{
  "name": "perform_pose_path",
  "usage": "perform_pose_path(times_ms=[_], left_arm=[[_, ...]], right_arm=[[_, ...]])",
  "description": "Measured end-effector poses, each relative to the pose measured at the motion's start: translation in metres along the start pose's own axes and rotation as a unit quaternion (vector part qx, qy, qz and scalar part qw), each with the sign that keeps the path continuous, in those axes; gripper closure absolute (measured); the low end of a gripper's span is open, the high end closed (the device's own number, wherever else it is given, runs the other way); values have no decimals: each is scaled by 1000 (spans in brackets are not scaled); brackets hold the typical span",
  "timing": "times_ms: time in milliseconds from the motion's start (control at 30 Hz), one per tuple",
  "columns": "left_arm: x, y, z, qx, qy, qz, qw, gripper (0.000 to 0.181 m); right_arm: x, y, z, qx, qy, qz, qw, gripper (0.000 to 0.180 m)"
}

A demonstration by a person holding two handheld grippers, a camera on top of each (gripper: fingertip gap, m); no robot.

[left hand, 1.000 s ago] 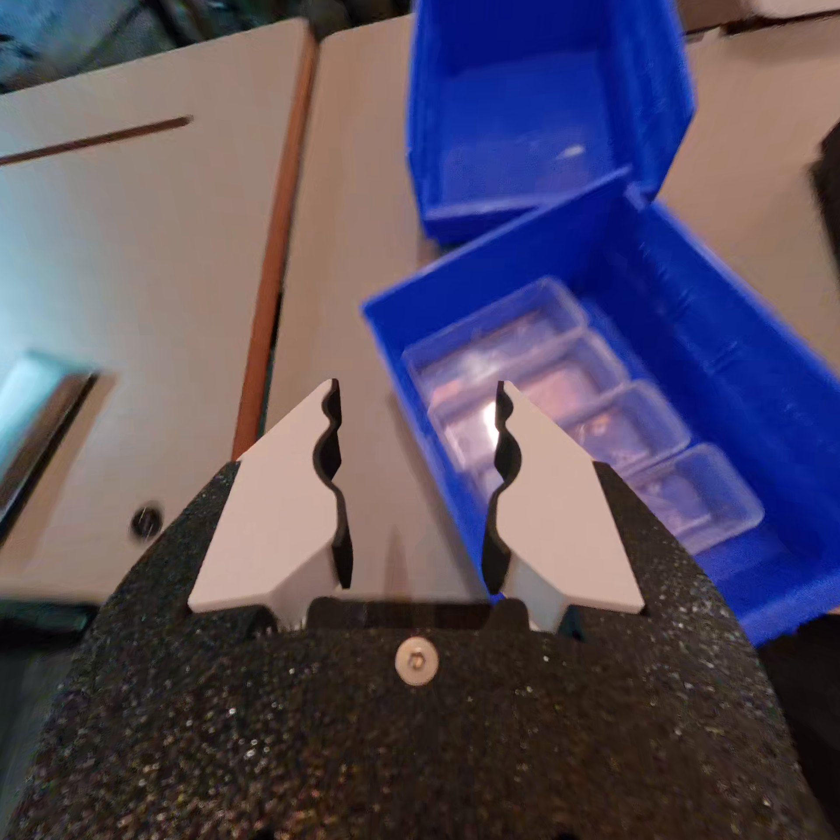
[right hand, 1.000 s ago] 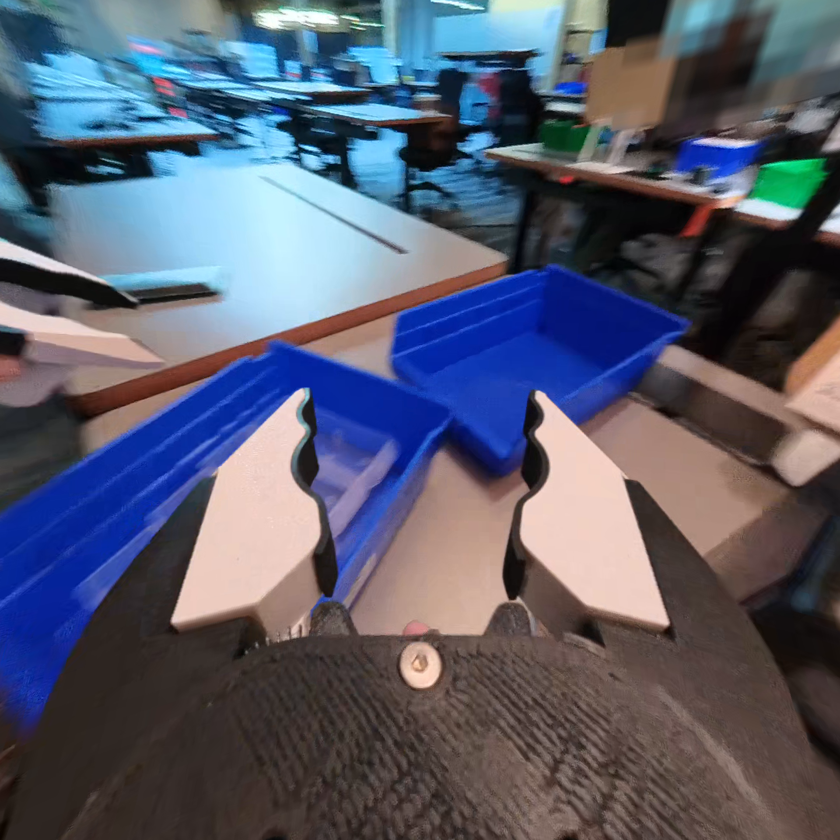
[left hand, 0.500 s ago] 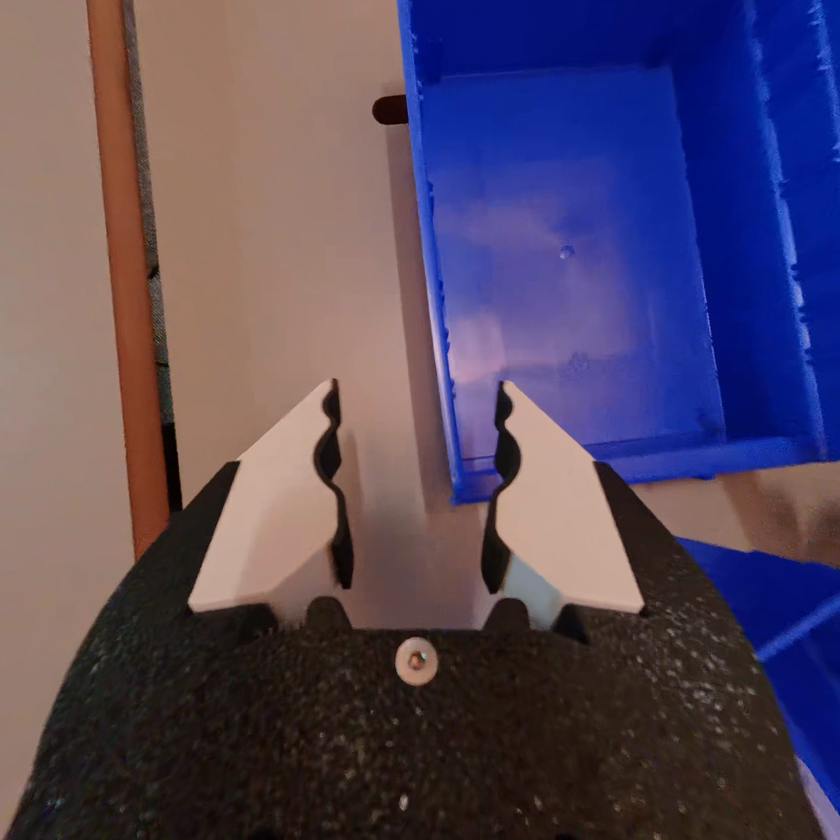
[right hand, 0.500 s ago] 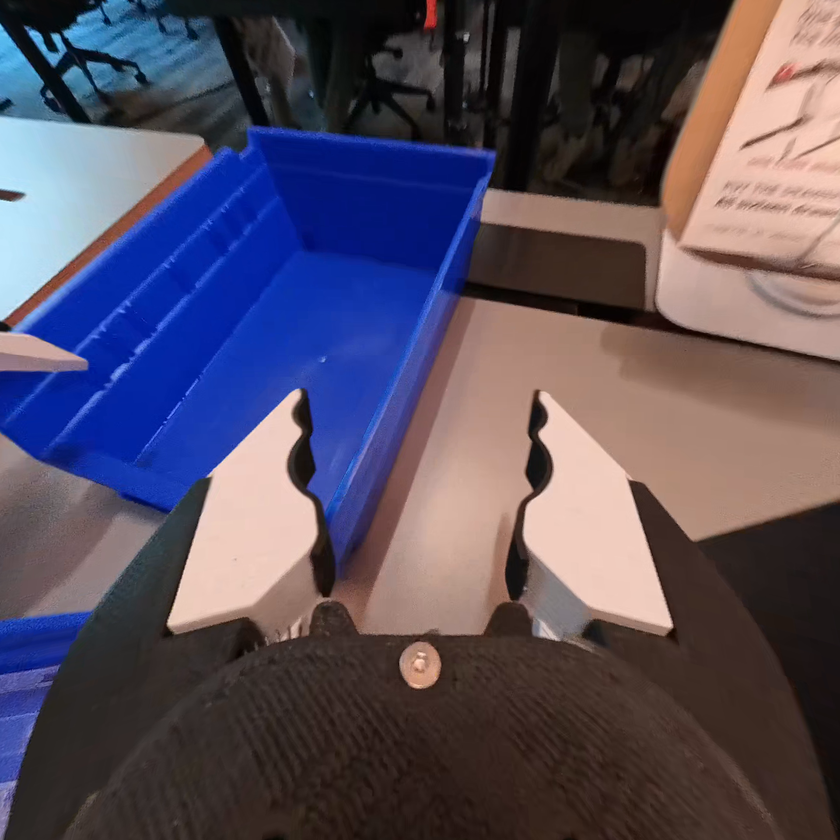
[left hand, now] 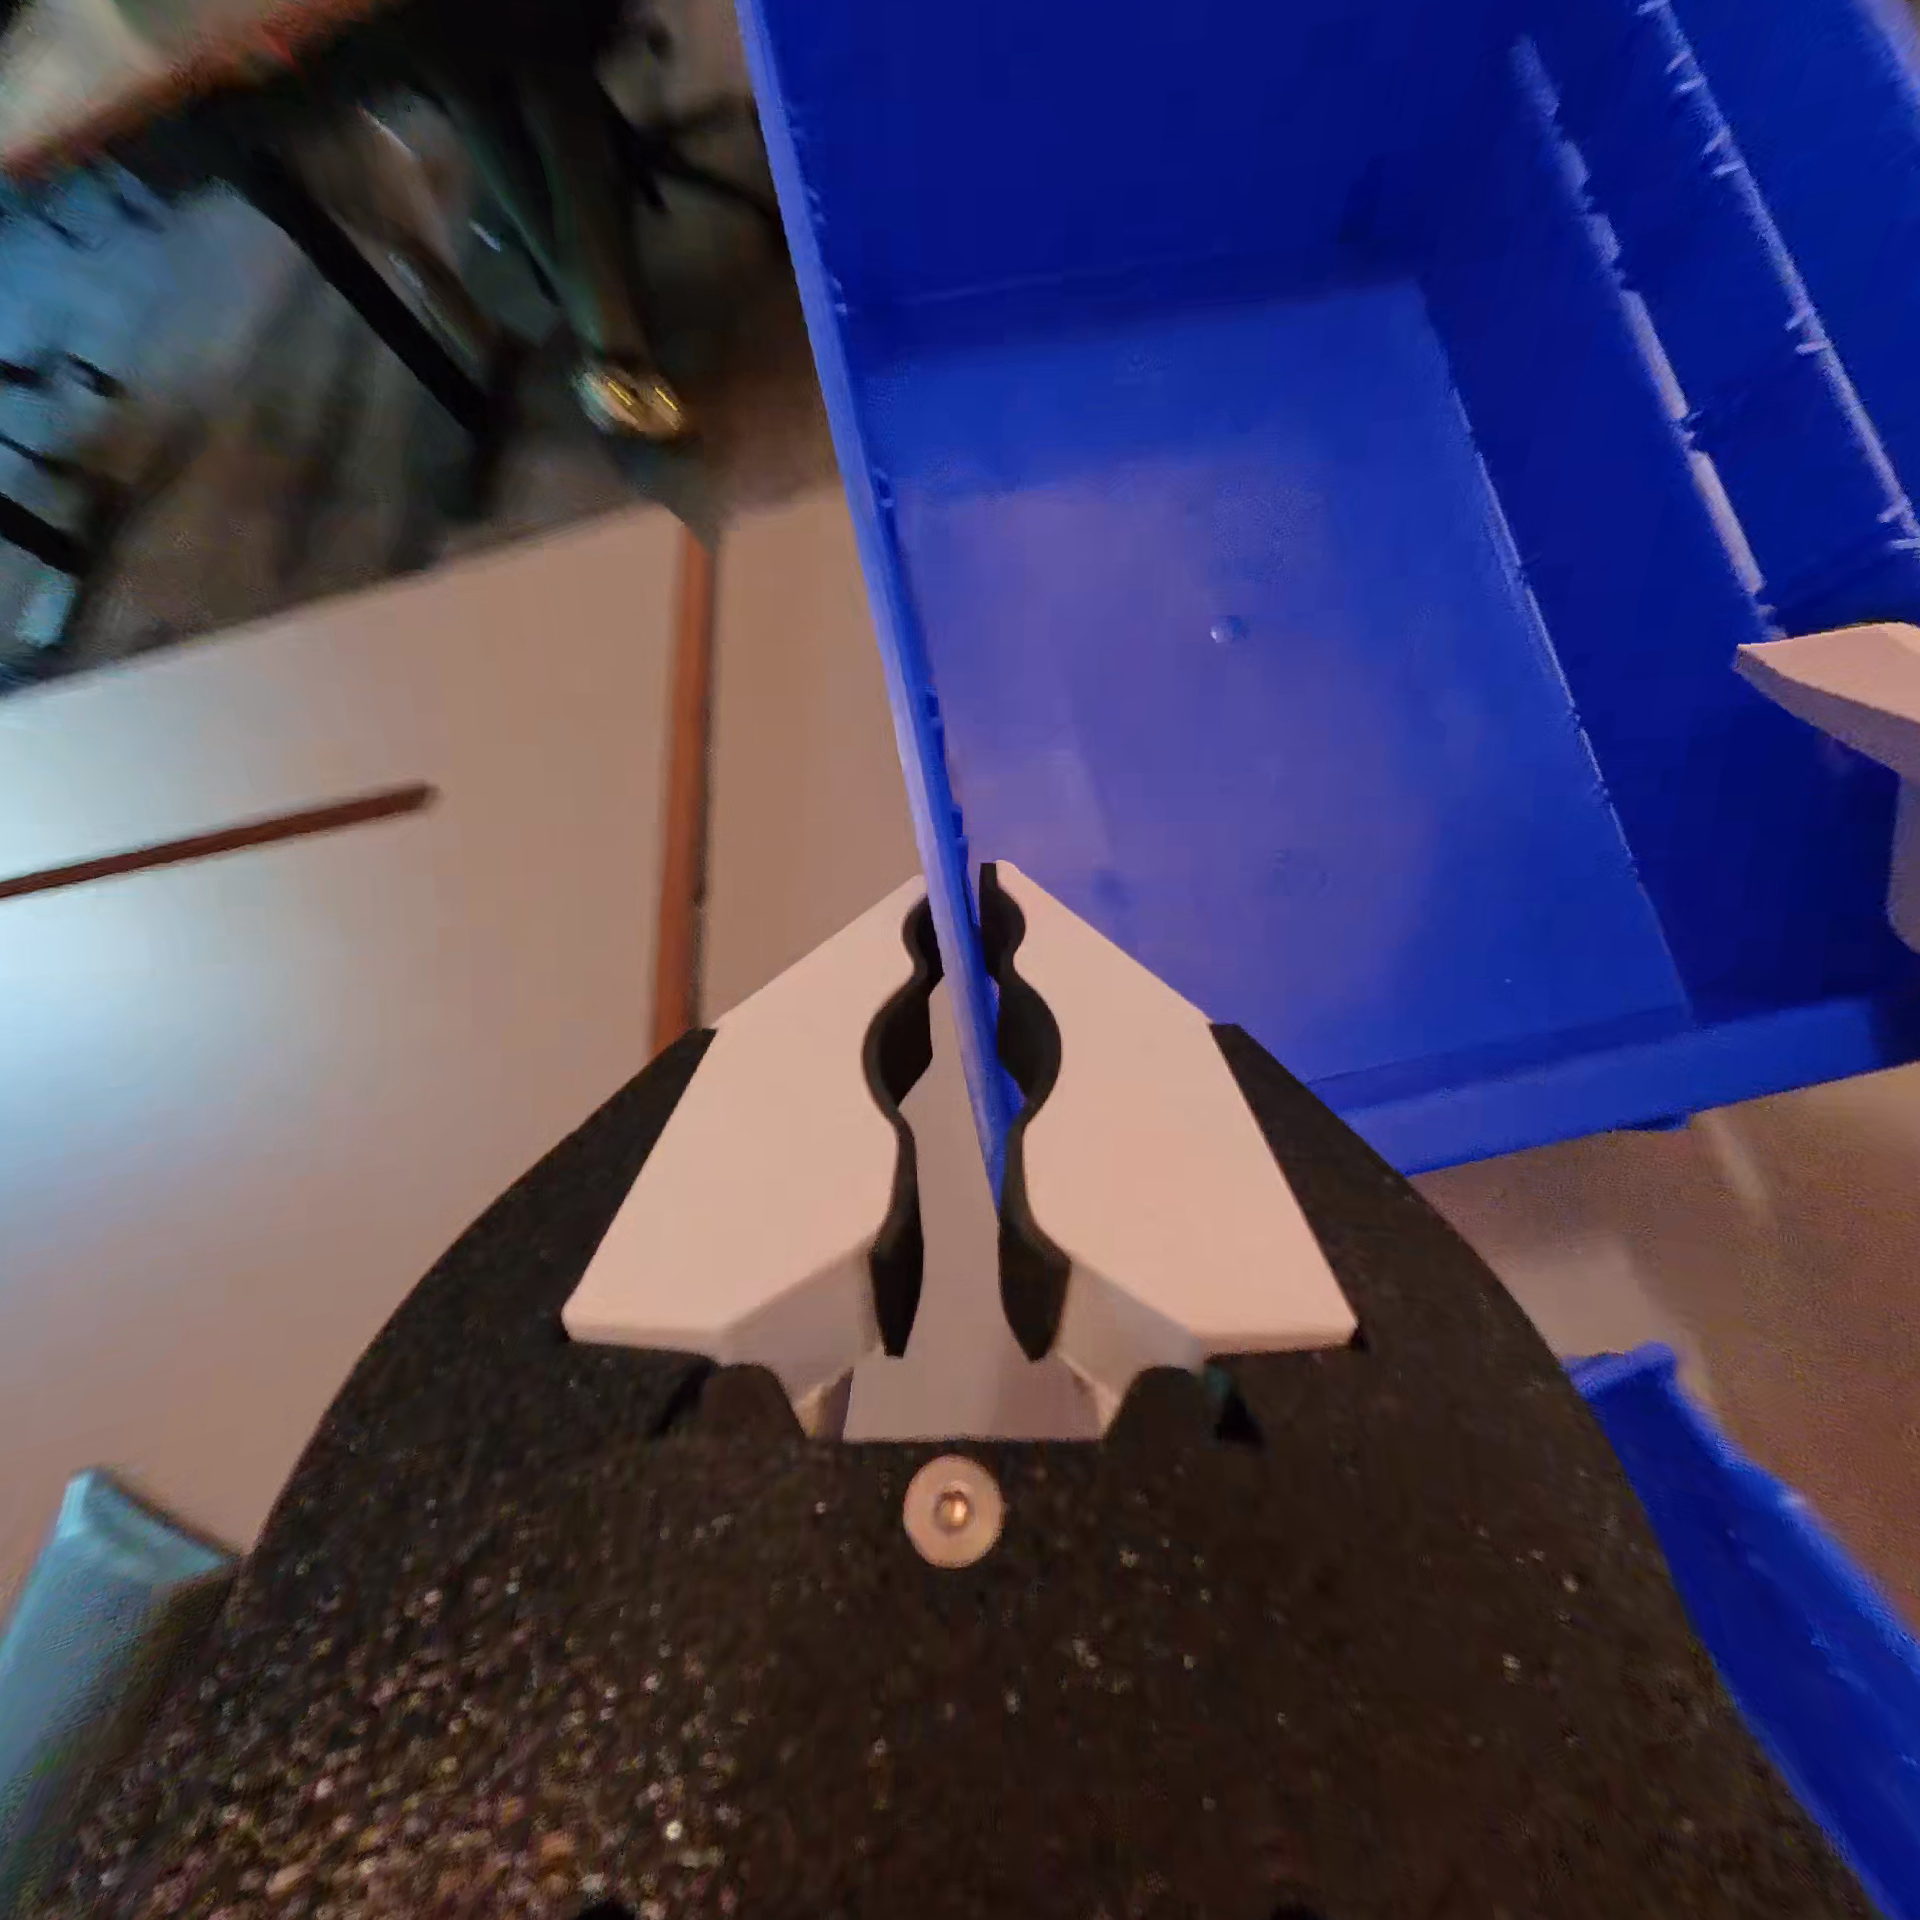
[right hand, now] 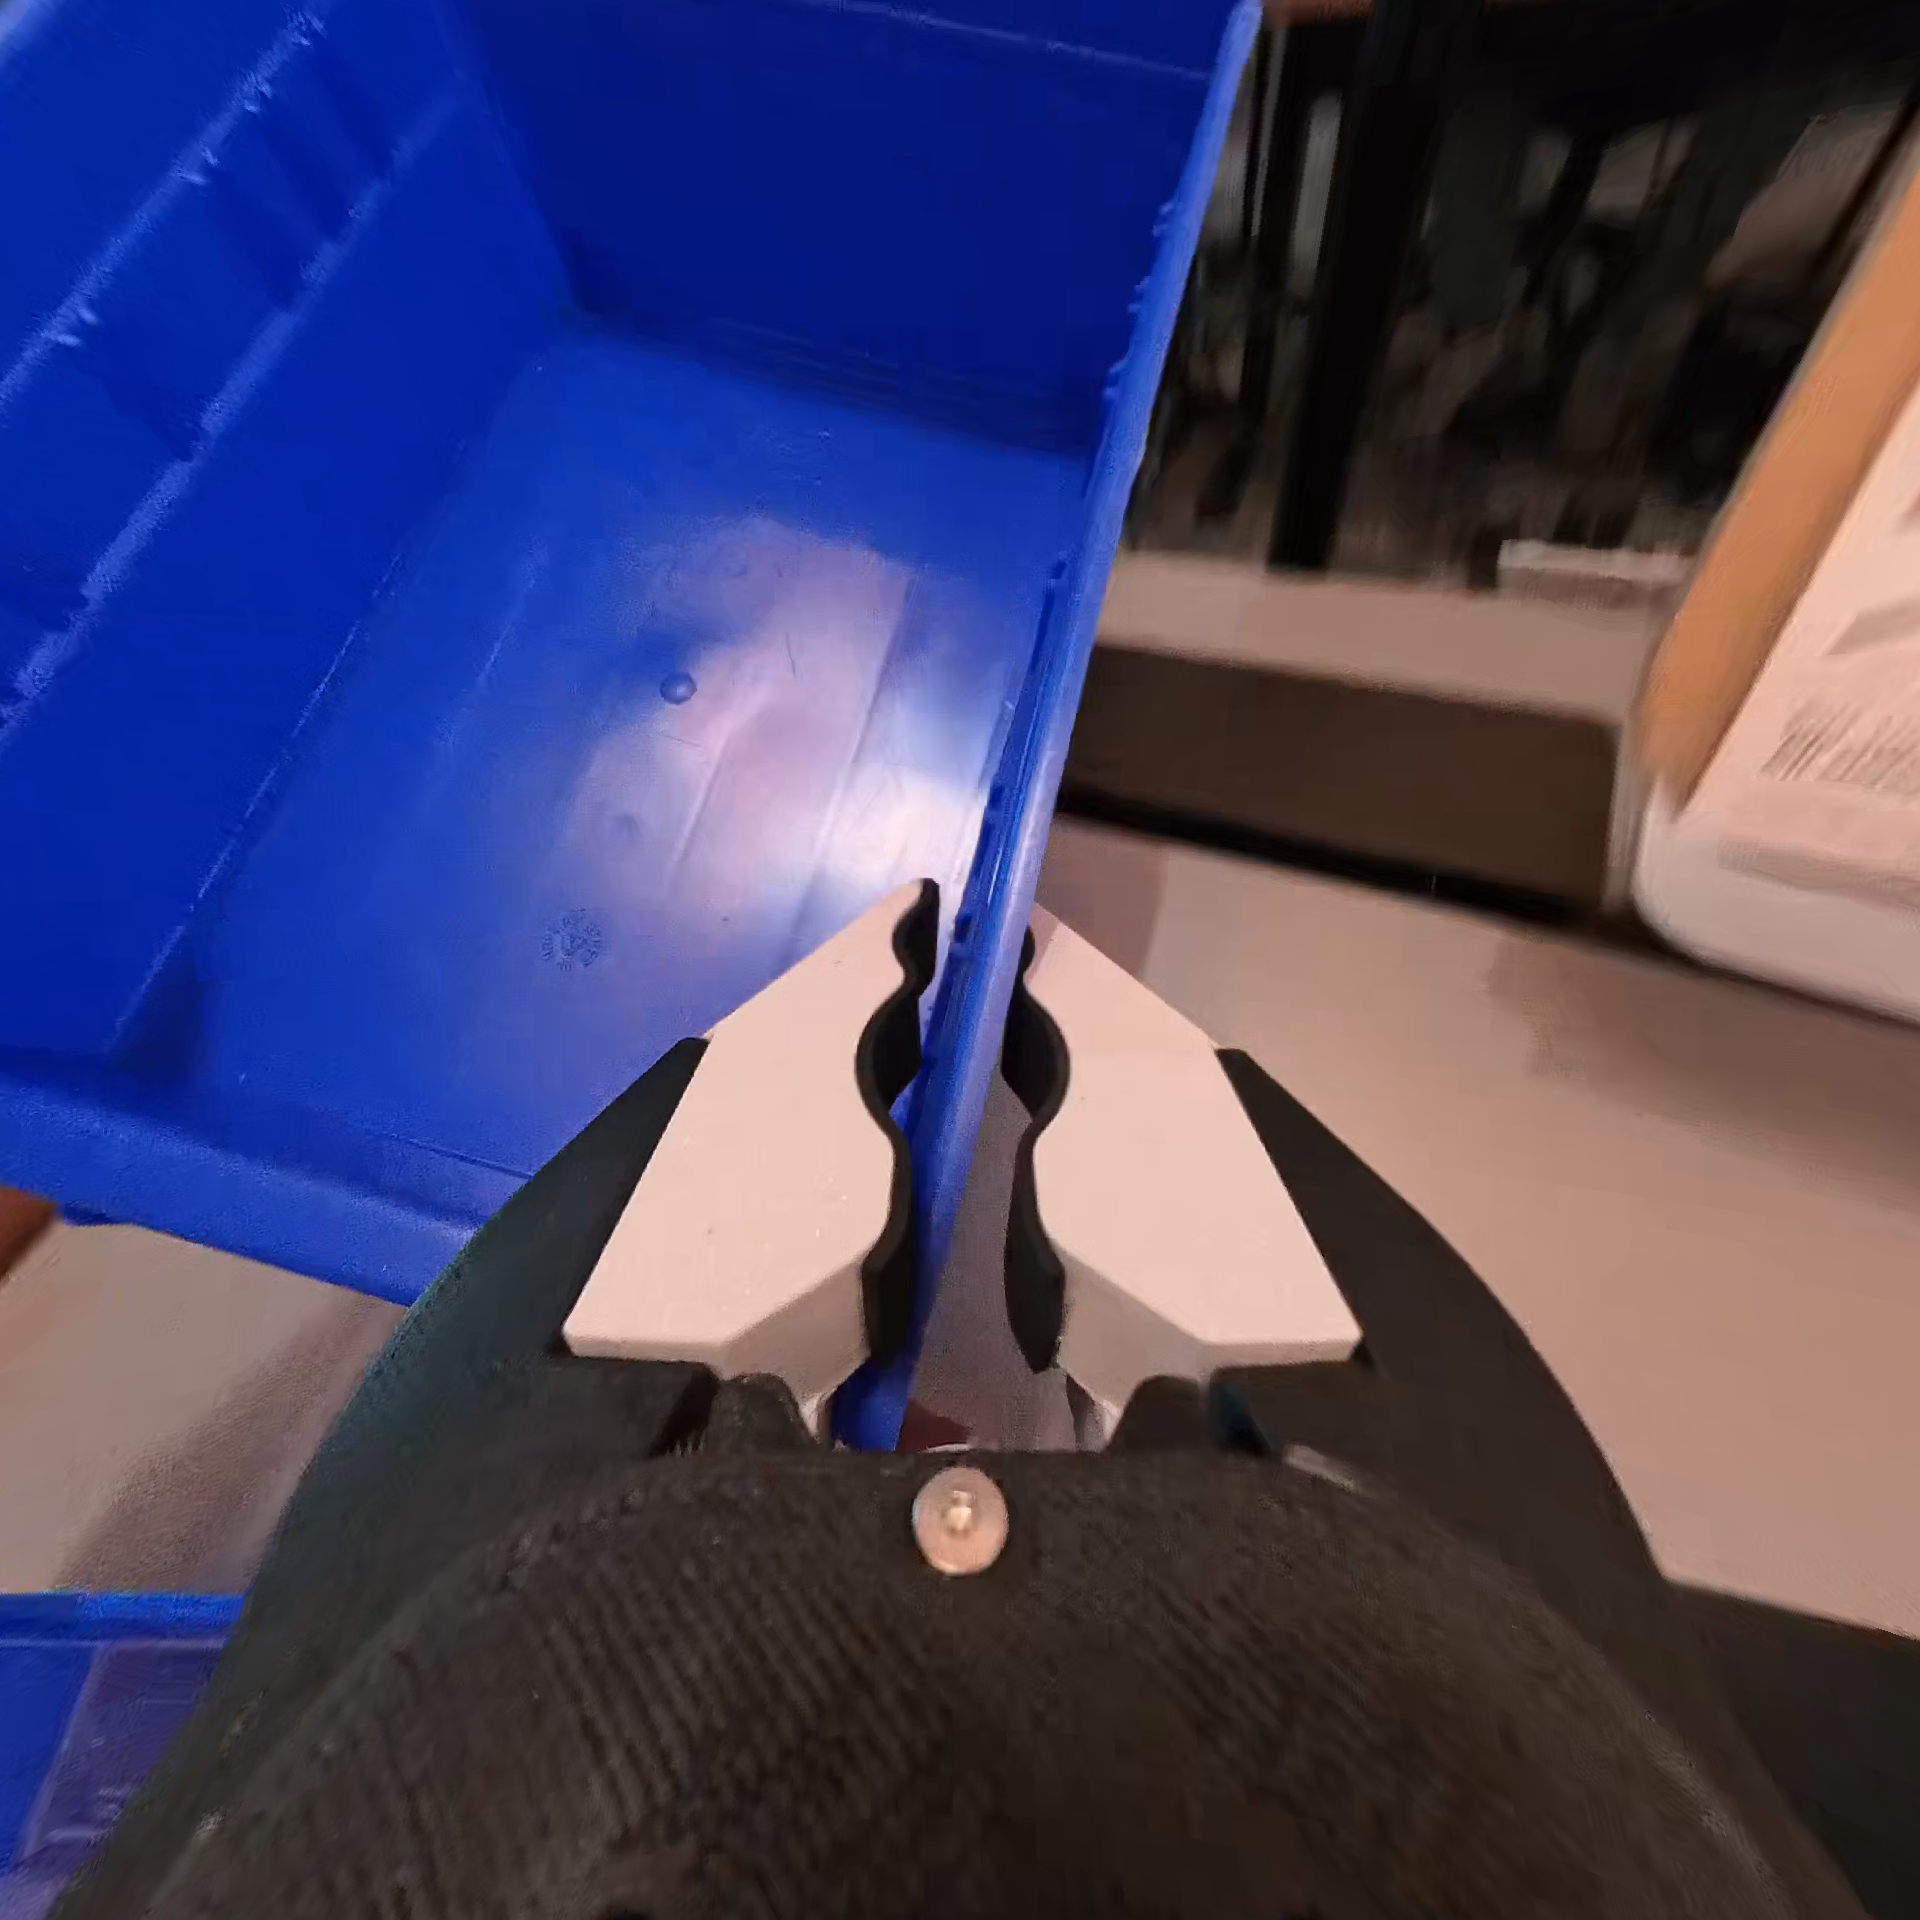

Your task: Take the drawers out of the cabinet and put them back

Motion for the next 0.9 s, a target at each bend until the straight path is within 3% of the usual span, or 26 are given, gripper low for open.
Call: perform_pose_path(times_ms=[200,300,400,533,667,800,900], left_arm=[[102,152,-10,66,62,139,986,178],[149,222,26,61,64,217,972,178],[186,275,89,23,47,287,956,177],[222,309,205,-36,20,338,940,177],[240,309,341,-130,0,340,931,176],[237,299,478,-184,-37,327,926,177],[227,282,564,-214,-53,310,925,177]], right_arm=[[147,131,-17,7,99,136,986,173],[197,220,10,-26,135,196,971,172],[221,308,61,-72,164,238,955,172],[212,405,157,-162,173,252,938,172],[167,479,269,-250,146,226,930,172],[105,533,377,-317,101,192,923,174],[62,550,447,-341,73,162,923,175]])
Point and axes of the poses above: each gripper's, where its closed fingertips meet, y back along the fingers, x out of its top, z = x × y across the jaws, the point moved 1 cm from there along y, back along the fingers, and after that the axes turned 6 degrees about x, right-handed, at the moved point
